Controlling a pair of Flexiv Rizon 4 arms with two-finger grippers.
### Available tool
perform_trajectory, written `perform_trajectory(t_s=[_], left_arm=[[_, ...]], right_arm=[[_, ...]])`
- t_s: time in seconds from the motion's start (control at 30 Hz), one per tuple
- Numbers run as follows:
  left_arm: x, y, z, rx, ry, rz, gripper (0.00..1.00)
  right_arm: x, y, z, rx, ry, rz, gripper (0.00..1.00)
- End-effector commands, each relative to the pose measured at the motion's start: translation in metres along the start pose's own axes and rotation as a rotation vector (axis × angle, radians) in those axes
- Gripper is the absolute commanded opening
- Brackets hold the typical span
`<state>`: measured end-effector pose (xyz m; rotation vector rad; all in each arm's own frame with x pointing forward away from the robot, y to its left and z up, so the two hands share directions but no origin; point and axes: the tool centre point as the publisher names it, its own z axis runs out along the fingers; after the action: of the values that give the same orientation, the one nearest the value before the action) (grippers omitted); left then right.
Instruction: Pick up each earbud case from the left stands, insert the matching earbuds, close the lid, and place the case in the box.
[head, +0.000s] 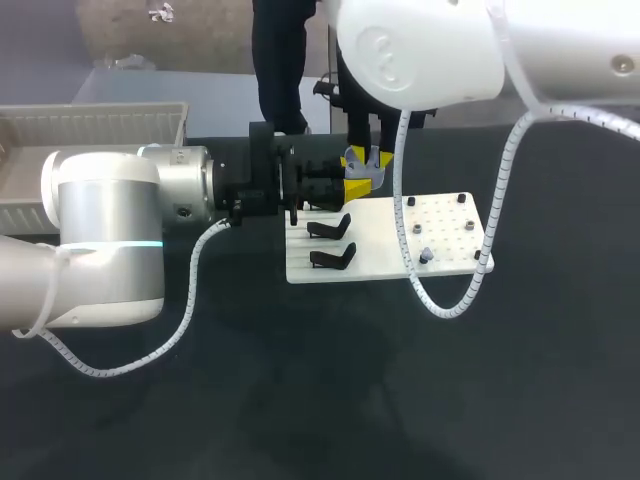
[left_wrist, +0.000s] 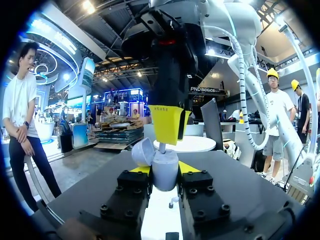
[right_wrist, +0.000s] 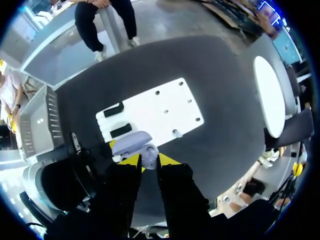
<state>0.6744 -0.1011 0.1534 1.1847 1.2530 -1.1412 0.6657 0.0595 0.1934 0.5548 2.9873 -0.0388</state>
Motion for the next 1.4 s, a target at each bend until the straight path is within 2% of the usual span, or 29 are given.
perform_trajectory(t_s=[0.03,0.77,0.83,0.9,0.97,1.0,1.07,1.1,1.23,1.4], left_arm=[[0.000,0.000,0.000,-0.003,-0.003,0.002,0.00],[0.000,0.000,0.000,-0.003,-0.003,0.002,0.00],[0.000,0.000,0.000,-0.003,-0.003,0.002,0.00],[0.000,0.000,0.000,-0.003,-0.003,0.002,0.00],[0.000,0.000,0.000,-0.003,-0.003,0.002,0.00],[0.000,0.000,0.000,-0.003,-0.003,0.002,0.00],[0.000,0.000,0.000,-0.003,-0.003,0.002,0.00],[0.000,0.000,0.000,-0.003,-0.003,0.002,0.00],[0.000,0.000,0.000,-0.003,-0.003,0.002,0.00],[0.000,0.000,0.000,-0.003,-0.003,0.002,0.00]], right_arm=[[-0.003,0.003,0.001,0.004,0.005,0.002,0.00],[-0.003,0.005,0.010,0.015,0.027,-0.010,0.00],[-0.002,0.004,0.009,0.012,0.026,-0.010,0.43],[0.000,0.003,0.007,-0.001,0.020,-0.009,0.48],[0.004,-0.001,0.003,-0.020,0.012,-0.021,0.67],[0.007,-0.003,0.002,-0.029,0.007,-0.026,0.71],[0.012,-0.008,-0.002,-0.049,-0.009,-0.032,0.93],[0.015,-0.010,-0.003,-0.057,-0.011,-0.040,1.00],[0.026,-0.022,-0.009,-0.116,-0.038,-0.070,1.00],[0.039,-0.036,-0.018,-0.178,-0.112,-0.126,1.00]])
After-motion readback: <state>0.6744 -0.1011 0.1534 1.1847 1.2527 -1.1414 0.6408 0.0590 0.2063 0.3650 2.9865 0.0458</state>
